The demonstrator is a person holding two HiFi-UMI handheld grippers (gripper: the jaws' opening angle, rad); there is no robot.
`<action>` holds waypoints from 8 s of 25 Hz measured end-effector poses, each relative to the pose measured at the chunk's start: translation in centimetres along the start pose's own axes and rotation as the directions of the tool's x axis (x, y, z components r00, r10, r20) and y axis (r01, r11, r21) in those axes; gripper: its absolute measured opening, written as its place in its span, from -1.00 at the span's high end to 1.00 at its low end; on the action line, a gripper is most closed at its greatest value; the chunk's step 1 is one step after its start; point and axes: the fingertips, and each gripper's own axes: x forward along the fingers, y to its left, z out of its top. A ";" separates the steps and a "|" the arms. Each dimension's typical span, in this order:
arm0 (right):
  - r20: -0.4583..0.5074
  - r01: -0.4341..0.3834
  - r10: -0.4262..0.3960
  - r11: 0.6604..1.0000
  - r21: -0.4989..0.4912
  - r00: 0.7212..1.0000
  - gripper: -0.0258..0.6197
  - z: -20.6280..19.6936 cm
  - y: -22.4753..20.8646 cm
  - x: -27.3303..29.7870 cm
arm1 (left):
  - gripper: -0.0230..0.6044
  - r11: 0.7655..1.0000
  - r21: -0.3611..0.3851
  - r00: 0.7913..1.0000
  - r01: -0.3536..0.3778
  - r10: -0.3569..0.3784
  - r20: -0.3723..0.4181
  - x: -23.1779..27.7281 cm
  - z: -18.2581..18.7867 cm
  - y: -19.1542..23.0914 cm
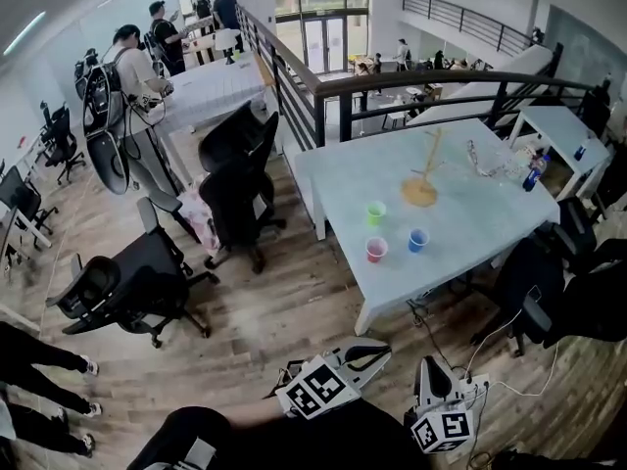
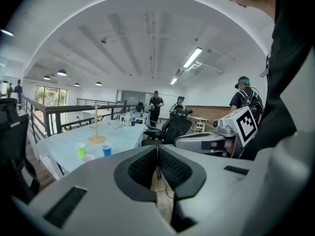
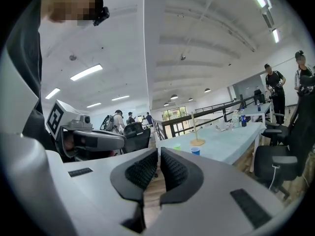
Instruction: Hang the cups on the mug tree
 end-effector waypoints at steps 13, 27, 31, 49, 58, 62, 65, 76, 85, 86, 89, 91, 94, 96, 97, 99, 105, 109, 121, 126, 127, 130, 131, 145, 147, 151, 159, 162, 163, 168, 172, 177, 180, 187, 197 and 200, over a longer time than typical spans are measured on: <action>-0.056 0.045 -0.042 0.998 0.048 0.998 0.79 -1.5 -3.4 0.2 | 0.86 0.998 -0.032 0.997 0.049 -0.051 -0.060 4.2 -0.8 0.1; -0.077 0.126 -0.127 0.992 -0.020 0.989 0.79 2.2 -6.6 7.8 | 0.86 0.994 -0.051 0.995 0.101 -0.101 0.000 7.8 3.1 8.8; -0.087 0.141 -0.144 0.989 -0.040 0.986 0.79 2.9 -6.3 11.8 | 0.85 0.992 -0.065 0.994 0.110 -0.109 0.018 7.9 3.5 13.1; -0.225 0.261 -0.276 0.961 -0.094 0.935 0.79 4.0 -4.9 22.0 | 0.86 0.951 -0.193 0.971 0.240 -0.233 0.058 9.2 2.2 24.6; -0.238 0.217 -0.231 0.973 -0.085 0.943 0.79 4.0 -7.2 25.4 | 0.86 0.958 -0.193 0.978 0.210 -0.208 0.034 11.5 2.3 27.2; -0.212 0.166 -0.183 0.982 -0.094 0.960 0.79 5.1 -9.5 27.1 | 0.85 0.972 -0.179 0.989 0.149 -0.145 0.035 12.9 3.7 28.8; -0.199 0.139 -0.152 0.987 -0.082 0.968 0.79 6.0 -11.5 27.8 | 0.85 0.979 -0.173 0.994 0.111 -0.106 0.033 14.4 4.7 29.3; -0.224 0.096 -0.090 0.995 0.018 0.970 0.79 4.9 -19.9 29.9 | 0.86 0.985 -0.171 0.998 0.012 -0.021 -0.053 20.6 5.4 29.9; -0.301 0.034 -0.029 0.999 0.012 0.953 0.79 0.1 -25.3 31.9 | 0.85 0.978 -0.197 0.994 -0.065 0.046 -0.101 24.5 4.9 30.1; -0.307 0.027 -0.023 1.000 0.009 0.952 0.79 -0.4 -25.9 32.1 | 0.85 0.977 -0.200 0.993 -0.078 0.058 -0.103 24.8 4.9 30.2; -0.324 -0.002 0.004 1.000 0.008 0.946 0.79 -1.4 -27.5 32.9 | 0.86 0.970 -0.214 0.991 -0.111 0.092 -0.099 25.3 5.0 30.5; -0.338 -0.022 0.025 1.000 0.012 0.941 0.77 -2.1 -28.1 33.7 | 0.85 0.966 -0.226 0.990 -0.125 0.106 -0.095 25.4 5.0 30.6; -0.364 -0.047 0.047 0.999 0.009 0.930 0.52 -3.1 -28.5 35.1 | 0.85 0.959 -0.243 0.987 -0.146 0.124 -0.104 25.2 4.5 31.0; -0.382 -0.052 0.048 0.999 0.000 0.923 0.43 -4.0 -28.4 36.2 | 0.85 0.955 -0.251 0.985 -0.156 0.130 -0.116 25.0 4.1 31.7; -0.391 -0.052 0.046 0.999 -0.005 0.919 0.40 -4.5 -28.3 36.8 | 0.85 0.955 -0.253 0.984 -0.158 0.130 -0.123 24.8 3.9 32.1; -0.408 -0.048 0.040 0.999 -0.011 0.912 0.35 -5.5 -28.3 37.9 | 0.85 0.954 -0.254 0.983 -0.157 0.126 -0.134 24.6 3.7 33.0; -0.439 0.041 -0.035 0.999 0.004 0.898 0.21 -8.0 -29.0 40.2 | 0.84 0.961 -0.228 0.982 -0.153 0.122 -0.147 23.6 4.2 35.8; -0.479 0.098 -0.086 0.995 0.000 0.874 0.13 -10.3 -29.5 41.6 | 0.80 0.968 -0.221 0.984 -0.122 0.089 -0.151 23.1 4.0 36.9; -0.517 0.173 -0.189 0.982 -0.079 0.835 0.04 -13.5 -30.6 45.1 | 0.65 0.977 -0.204 0.990 -0.055 0.027 -0.138 22.2 4.7 39.3; -0.489 0.190 -0.218 0.976 -0.107 0.845 0.04 -13.7 -31.4 46.3 | 0.65 0.979 -0.198 0.990 -0.047 0.018 -0.143 22.1 4.8 39.5; -0.484 0.189 -0.220 0.975 -0.114 0.847 0.04 -13.7 -31.4 46.5 | 0.65 0.979 -0.199 0.990 -0.046 0.017 -0.143 22.1 4.9 39.6; -0.486 0.180 -0.211 0.977 -0.111 0.848 0.04 -13.5 -31.4 46.9 | 0.65 0.978 -0.201 0.989 -0.048 0.019 -0.144 22.0 5.0 39.7; -0.484 0.178 -0.208 0.978 -0.106 0.850 0.05 -13.4 -31.3 47.0 | 0.65 0.978 -0.202 0.989 -0.051 0.022 -0.144 22.0 5.0 39.8; -0.461 0.181 -0.221 0.975 -0.130 0.859 0.10 -11.0 -32.1 45.6 | 0.65 0.971 -0.232 0.993 -0.054 0.029 -0.113 22.5 5.5 39.7; -0.450 0.188 -0.230 0.973 -0.136 0.863 0.11 -10.1 -32.4 45.1 | 0.65 0.970 -0.238 0.994 -0.054 0.029 -0.107 22.5 5.5 39.5; -0.415 0.211 -0.264 0.963 -0.169 0.871 0.11 -8.2 -33.7 44.2 | 0.65 0.968 -0.244 0.995 -0.051 0.029 -0.094 22.5 5.5 39.4; -0.344 0.232 -0.332 0.925 -0.300 0.878 0.11 -3.1 -36.4 43.2 | 0.65 0.965 -0.255 0.997 -0.063 0.048 -0.065 22.2 6.0 40.0; -0.318 0.230 -0.357 0.899 -0.373 0.878 0.11 -1.0 -37.1 43.0 | 0.65 0.964 -0.260 0.997 -0.061 0.048 -0.055 22.1 6.2 40.0; -0.308 0.226 -0.364 0.887 -0.403 0.879 0.11 -0.1 -37.3 43.1 | 0.65 0.964 -0.260 0.998 -0.060 0.048 -0.052 22.1 6.3 40.0; -0.253 0.220 -0.400 0.820 -0.529 0.881 0.12 4.2 -38.9 43.4 | 0.65 0.964 -0.261 0.998 -0.059 0.050 -0.041 22.1 6.6 40.2; -0.206 0.241 -0.441 0.759 -0.604 0.873 0.12 7.9 -41.0 43.6 | 0.65 0.961 -0.270 0.998 -0.066 0.060 -0.033 21.9 6.8 40.4; -0.136 0.265 -0.489 0.662 -0.702 0.861 0.12 12.8 -43.1 44.4 | 0.65 0.958 -0.278 0.997 -0.070 0.061 -0.039 21.4 6.4 40.6; -0.089 0.261 -0.511 0.571 -0.778 0.855 0.12 16.3 -44.3 45.5 | 0.65 0.957 -0.282 0.997 -0.071 0.065 -0.034 21.4 6.4 40.7; -0.039 0.195 -0.499 0.408 -0.892 0.866 0.12 22.6 -44.6 48.4 | 0.65 0.952 -0.294 0.996 -0.083 0.077 -0.032 21.0 6.3 41.0; 0.059 0.166 -0.532 0.156 -0.974 0.845 0.12 27.2 -44.6 53.0 | 0.65 0.948 -0.306 0.996 -0.093 0.083 -0.046 21.0 5.6 41.6; 0.031 0.132 -0.552 0.144 -0.981 0.834 0.12 27.6 -45.1 55.0 | 0.65 0.944 -0.315 0.995 -0.096 0.084 -0.050 21.1 5.5 42.0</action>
